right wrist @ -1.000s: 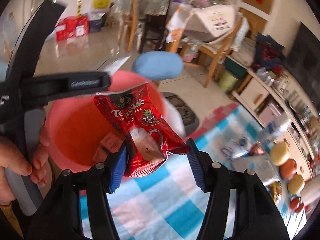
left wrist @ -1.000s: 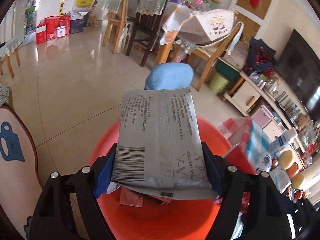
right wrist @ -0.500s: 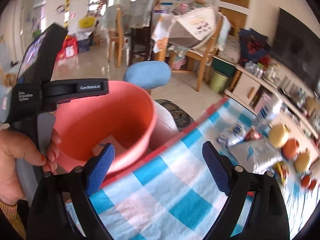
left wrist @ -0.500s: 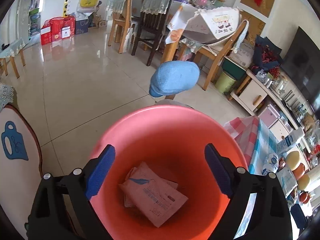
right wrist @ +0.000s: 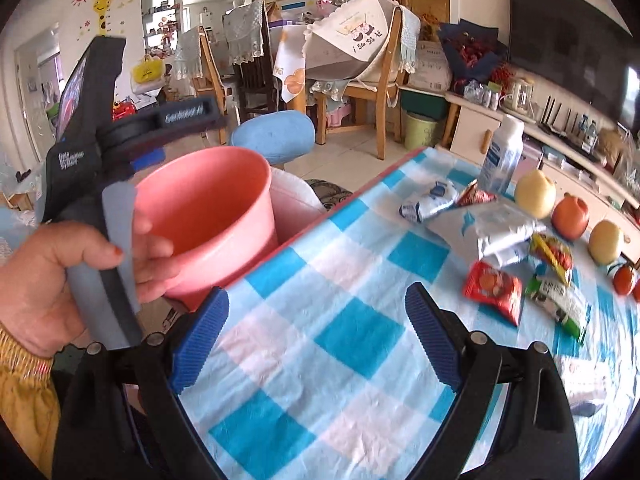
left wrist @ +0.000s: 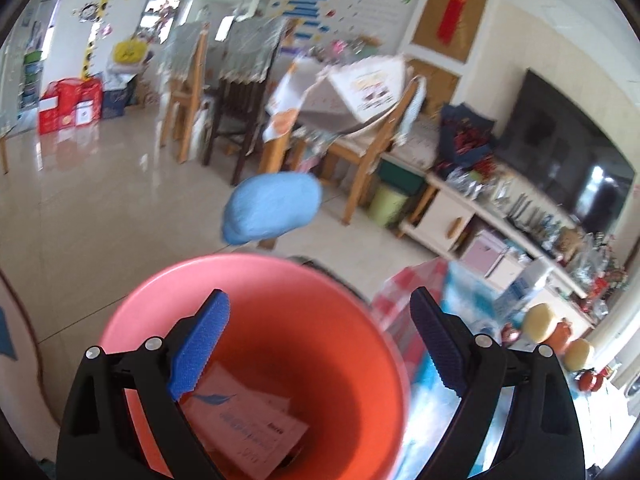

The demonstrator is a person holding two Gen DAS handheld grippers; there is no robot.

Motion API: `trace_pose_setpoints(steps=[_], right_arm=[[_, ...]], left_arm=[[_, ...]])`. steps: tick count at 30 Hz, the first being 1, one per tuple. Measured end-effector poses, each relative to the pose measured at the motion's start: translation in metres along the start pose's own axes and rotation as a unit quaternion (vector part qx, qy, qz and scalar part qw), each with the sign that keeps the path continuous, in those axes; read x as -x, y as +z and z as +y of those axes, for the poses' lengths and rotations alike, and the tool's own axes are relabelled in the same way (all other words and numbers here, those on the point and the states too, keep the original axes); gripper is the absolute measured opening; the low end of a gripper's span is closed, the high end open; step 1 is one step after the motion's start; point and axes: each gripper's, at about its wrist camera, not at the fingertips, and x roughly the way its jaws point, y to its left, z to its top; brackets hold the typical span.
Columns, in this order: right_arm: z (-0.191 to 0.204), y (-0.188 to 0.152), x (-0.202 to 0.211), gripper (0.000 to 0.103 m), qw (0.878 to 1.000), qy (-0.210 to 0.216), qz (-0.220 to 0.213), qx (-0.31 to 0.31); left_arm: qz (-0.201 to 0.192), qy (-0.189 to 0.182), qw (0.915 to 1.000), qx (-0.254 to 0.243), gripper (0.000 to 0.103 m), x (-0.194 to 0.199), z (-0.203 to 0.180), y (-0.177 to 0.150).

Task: Collect trash
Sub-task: 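Withdraw both tools from the bucket back toward the table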

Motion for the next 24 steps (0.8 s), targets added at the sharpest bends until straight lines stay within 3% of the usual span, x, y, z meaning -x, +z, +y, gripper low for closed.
trace_pose_setpoints(steps=[6, 16, 24], right_arm=[[-0.011, -0.016, 0.011, 0.094, 1.0, 0.003, -0.004, -0.008], [-0.036, -0.03, 0.037, 0.099, 0.999, 0.0, -0.039, -0.015], [-0.054, -0.036, 0.053, 0.099, 0.999, -0.003, -0.05, -0.022]], left_arm=[[-0.045, -0.041, 0.9981, -0.006, 0.095, 0.011, -0.018, -0.002], [-0.004, -0.055, 0.9945, -0.089, 0.095, 0.003, -0.064, -0.018], [0.019, -0.061, 0.9845, -0.164, 0.095, 0.005, -0.103, -0.033]])
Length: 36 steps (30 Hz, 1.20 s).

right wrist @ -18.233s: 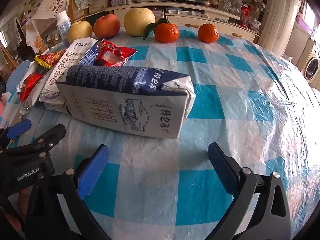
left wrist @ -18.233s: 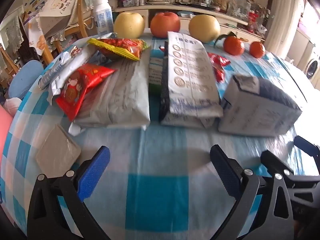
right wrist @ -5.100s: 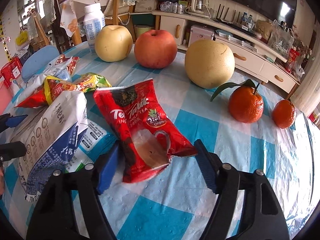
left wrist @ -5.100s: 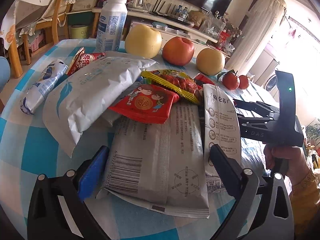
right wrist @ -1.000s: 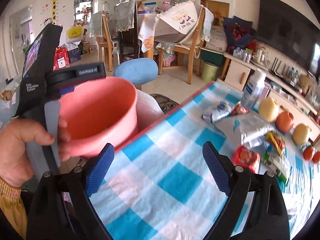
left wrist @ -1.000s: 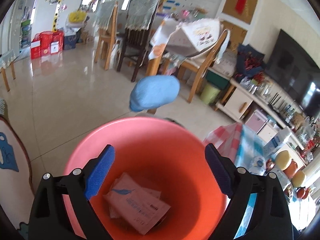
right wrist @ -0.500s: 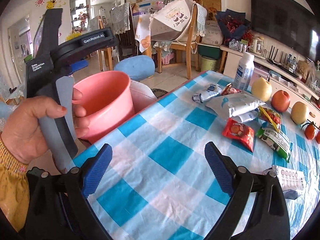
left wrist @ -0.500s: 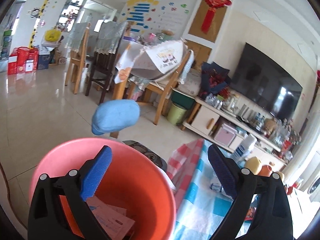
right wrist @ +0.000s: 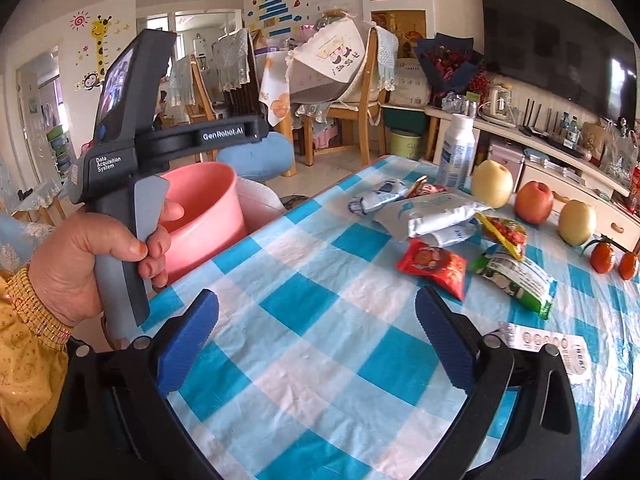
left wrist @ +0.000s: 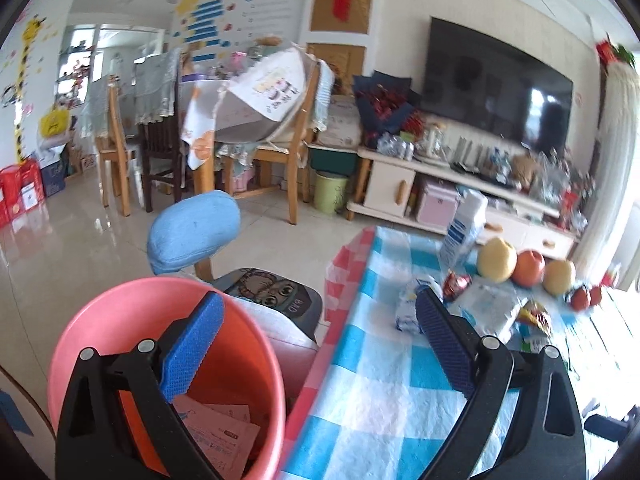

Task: Collect trash
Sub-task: 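Withdraw both tools from the bucket back toward the table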

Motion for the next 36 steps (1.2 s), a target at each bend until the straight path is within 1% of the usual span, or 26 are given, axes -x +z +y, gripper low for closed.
trace_pose_setpoints(steps=[2, 4, 7, 9, 13, 16, 19, 22, 27, 31, 33, 36], right_arm=[[-0.006, -0.001, 0.003, 0.099, 1.0, 0.0, 0.002, -0.006], [-0.012, -0.003, 0.005, 0.099, 1.0, 0.001, 0.005, -0.01], [-0.02, -0.006, 0.009, 0.099, 1.0, 0.003, 0.009, -0.017], [-0.026, -0.009, 0.011, 0.099, 1.0, 0.008, 0.015, -0.022], [-0.037, -0.013, 0.015, 0.099, 0.999, 0.009, 0.017, -0.033], [-0.046, -0.016, 0.018, 0.099, 0.999, 0.015, 0.019, -0.041], [-0.055, -0.019, 0.019, 0.099, 0.998, 0.017, 0.025, -0.047], [-0.063, -0.022, 0.022, 0.099, 0.998, 0.021, 0.032, -0.054], [-0.08, -0.024, 0.025, 0.099, 0.997, 0.018, 0.044, -0.066], [-0.101, -0.024, 0.027, 0.099, 0.995, 0.011, 0.057, -0.085], [-0.112, -0.025, 0.029, 0.099, 0.993, 0.001, 0.064, -0.099], [-0.132, -0.027, 0.03, 0.099, 0.989, -0.017, 0.082, -0.121]], left_arm=[[0.012, -0.007, 0.9999, -0.007, 0.095, -0.003, -0.007, -0.001], [0.015, -0.015, 0.9996, -0.018, 0.095, -0.005, -0.015, -0.004], [0.014, -0.005, 0.9986, -0.05, 0.095, -0.008, -0.032, -0.007], [0.022, -0.018, 0.9978, -0.06, 0.095, -0.011, -0.041, -0.009], [0.025, -0.03, 0.9971, -0.066, 0.095, -0.014, -0.053, -0.01], [0.037, -0.032, 0.9967, -0.064, 0.095, -0.02, -0.061, -0.012], [0.036, -0.028, 0.9965, -0.07, 0.095, -0.023, -0.07, -0.011], [0.047, -0.039, 0.9962, -0.062, 0.095, -0.032, -0.077, -0.01], [0.062, -0.052, 0.9959, -0.041, 0.095, -0.057, -0.084, -0.006], [0.08, -0.076, 0.9937, -0.021, 0.095, -0.085, -0.089, -0.001], [0.095, -0.08, 0.9919, -0.027, 0.095, -0.103, -0.094, 0.0], [0.114, -0.076, 0.99, -0.032, 0.095, -0.129, -0.1, 0.0]])
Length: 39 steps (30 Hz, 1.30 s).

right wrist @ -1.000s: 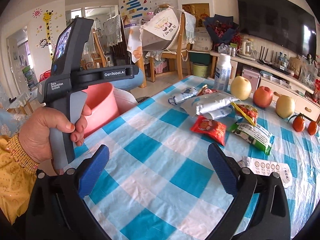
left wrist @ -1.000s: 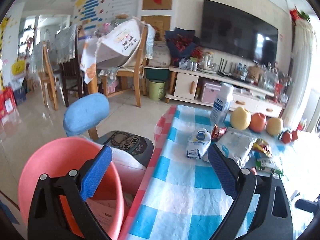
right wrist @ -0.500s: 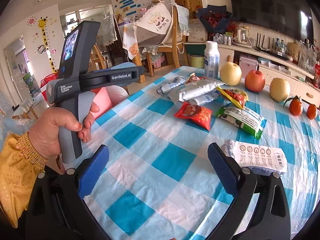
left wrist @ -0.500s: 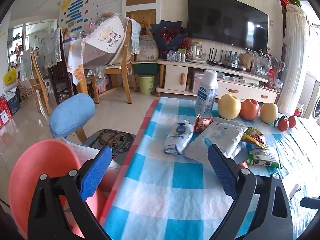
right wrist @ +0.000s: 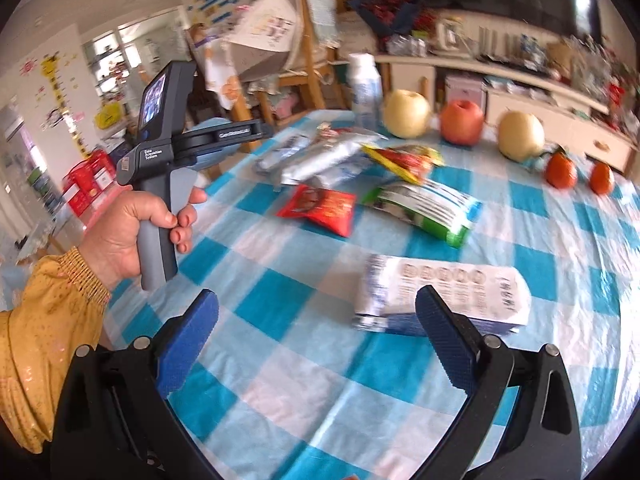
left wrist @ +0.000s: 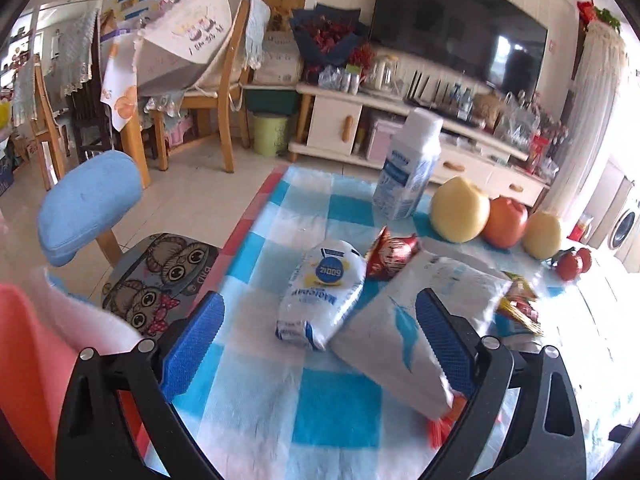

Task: Collect trash
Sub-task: 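Withdraw both tools from the bucket back toward the table, then grasp the white MAGICDAY bread bag with the left tool while the right tool grasps the red snack packet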

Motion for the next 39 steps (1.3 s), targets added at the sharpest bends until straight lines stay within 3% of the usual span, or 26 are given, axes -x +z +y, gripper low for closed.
trace_pose_setpoints(steps=[4, 7, 11, 13, 14, 15, 17, 22, 29, 39], right_arm=[[-0.029, -0.001, 0.0, 0.099, 0.999, -0.014, 0.009, -0.05], [-0.054, -0.005, -0.002, 0.099, 0.993, 0.001, 0.02, -0.115], [-0.076, -0.014, -0.01, 0.098, 0.984, 0.018, 0.041, -0.173], [-0.084, -0.019, -0.014, 0.091, 0.979, 0.026, 0.049, -0.197], [-0.086, -0.02, -0.015, 0.081, 0.977, 0.031, 0.052, -0.206], [-0.09, -0.022, -0.017, 0.077, 0.974, 0.036, 0.053, -0.218], [-0.096, -0.025, -0.019, 0.077, 0.972, 0.033, 0.052, -0.229], [-0.103, -0.021, -0.016, 0.076, 0.976, -0.007, 0.029, -0.215], [-0.109, -0.014, -0.023, 0.077, 0.98, -0.011, 0.016, -0.196], [-0.104, -0.005, -0.025, 0.087, 0.989, -0.052, 0.0, -0.138]], left_arm=[[0.024, -0.013, 0.9995, 0.012, 0.095, -0.024, 0.002, 0.008], [0.044, -0.026, 0.9984, 0.024, 0.095, -0.04, 0.004, 0.012], [0.06, -0.016, 0.9978, 0.023, 0.094, -0.057, 0.003, 0.013], [0.068, -0.018, 0.9972, 0.027, 0.079, -0.061, 0.005, 0.011], [0.075, -0.019, 0.9966, 0.03, 0.076, -0.064, 0.006, 0.01], [0.078, -0.02, 0.9962, 0.033, 0.071, -0.065, 0.006, 0.009], [0.081, -0.023, 0.9958, 0.034, 0.068, -0.066, 0.008, 0.009], [0.094, -0.037, 0.9949, 0.009, 0.061, -0.069, -0.006, 0.004], [0.109, -0.063, 0.9903, -0.058, 0.061, -0.062, -0.051, -0.01], [0.139, -0.15, 0.9684, -0.143, 0.061, -0.037, -0.128, -0.042]])
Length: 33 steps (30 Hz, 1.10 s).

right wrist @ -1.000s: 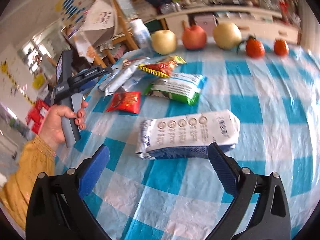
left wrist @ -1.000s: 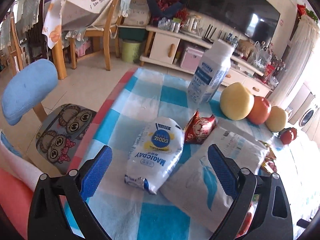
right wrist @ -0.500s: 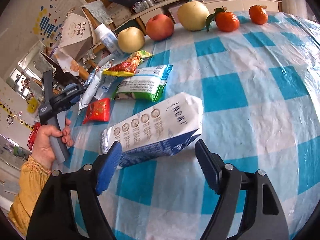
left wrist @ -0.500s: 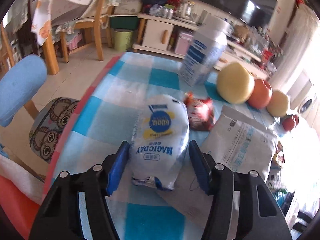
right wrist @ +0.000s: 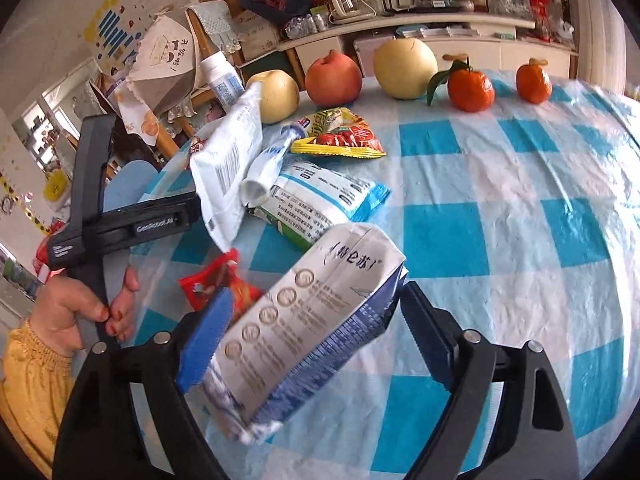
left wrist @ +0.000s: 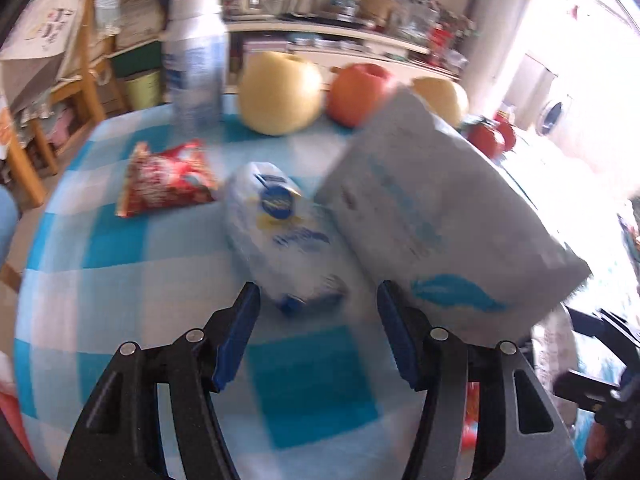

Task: Collect trash
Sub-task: 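Grasp the white MAGICDAY bread bag with the left tool while the right tool grasps the red snack packet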

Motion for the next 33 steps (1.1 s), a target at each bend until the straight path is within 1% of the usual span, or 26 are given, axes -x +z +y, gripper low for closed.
trace_pose_setpoints(steps=[3, 4, 5, 7, 8, 11, 15, 16, 20, 22, 25, 28, 29, 31, 33], right_arm=[[-0.002, -0.002, 0.0, 0.087, 1.0, -0.017, 0.007, -0.003], [-0.002, -0.004, 0.001, 0.087, 1.0, -0.022, 0.01, -0.003], [-0.001, -0.005, 0.001, 0.087, 1.0, -0.023, 0.011, -0.004], [0.002, -0.009, 0.001, 0.087, 1.0, -0.025, 0.015, -0.009], [0.004, -0.011, 0.0, 0.087, 1.0, -0.024, 0.017, -0.008], [0.013, -0.015, -0.005, 0.089, 0.999, -0.028, 0.017, 0.006], [0.013, -0.016, -0.009, 0.09, 0.999, -0.031, 0.016, 0.015], [0.012, -0.015, -0.009, 0.091, 0.999, -0.03, 0.017, 0.018], [0.008, -0.011, -0.007, 0.092, 0.998, -0.041, 0.028, 0.03], [0.005, -0.009, -0.004, 0.092, 0.997, -0.06, 0.029, 0.044], [0.0, -0.006, 0.001, 0.093, 0.994, -0.088, 0.031, 0.065], [-0.01, -0.004, 0.005, 0.093, 0.991, -0.121, 0.022, 0.06], [-0.013, -0.004, 0.006, 0.093, 0.991, -0.121, 0.021, 0.053], [-0.016, -0.004, 0.004, 0.093, 0.992, -0.113, 0.023, 0.045], [-0.013, -0.004, 0.002, 0.093, 0.992, -0.116, 0.02, 0.051]], left_arm=[[-0.003, 0.006, 1.0, 0.006, 0.064, 0.004, -0.003, -0.001], [-0.009, 0.015, 0.9998, 0.007, 0.069, 0.007, -0.004, -0.001], [-0.022, 0.028, 0.9993, 0.009, 0.07, 0.011, -0.003, 0.001], [-0.041, 0.04, 0.9982, 0.018, 0.078, 0.017, 0.0, 0.005], [-0.047, 0.047, 0.9975, 0.026, 0.08, 0.018, 0.003, 0.007], [-0.053, 0.061, 0.9953, 0.053, 0.08, 0.012, 0.008, 0.016], [-0.052, 0.1, 0.9919, 0.058, 0.08, 0.001, 0.007, 0.024], [-0.051, 0.104, 0.9915, 0.06, 0.08, -0.001, 0.008, 0.025], [-0.03, 0.13, 0.9886, 0.07, 0.08, -0.008, 0.02, 0.023], [-0.016, 0.123, 0.9887, 0.084, 0.075, -0.012, 0.027, 0.022], [-0.01, 0.139, 0.9877, 0.071, 0.073, -0.012, 0.025, 0.022], [-0.012, 0.139, 0.9878, 0.07, 0.07, -0.011, 0.024, 0.022], [-0.013, 0.138, 0.988, 0.068, 0.068, -0.01, 0.022, 0.022], [-0.014, 0.141, 0.9882, 0.058, 0.062, -0.01, 0.018, 0.022], [-0.016, 0.14, 0.9887, 0.051, 0.057, -0.01, 0.014, 0.021]])
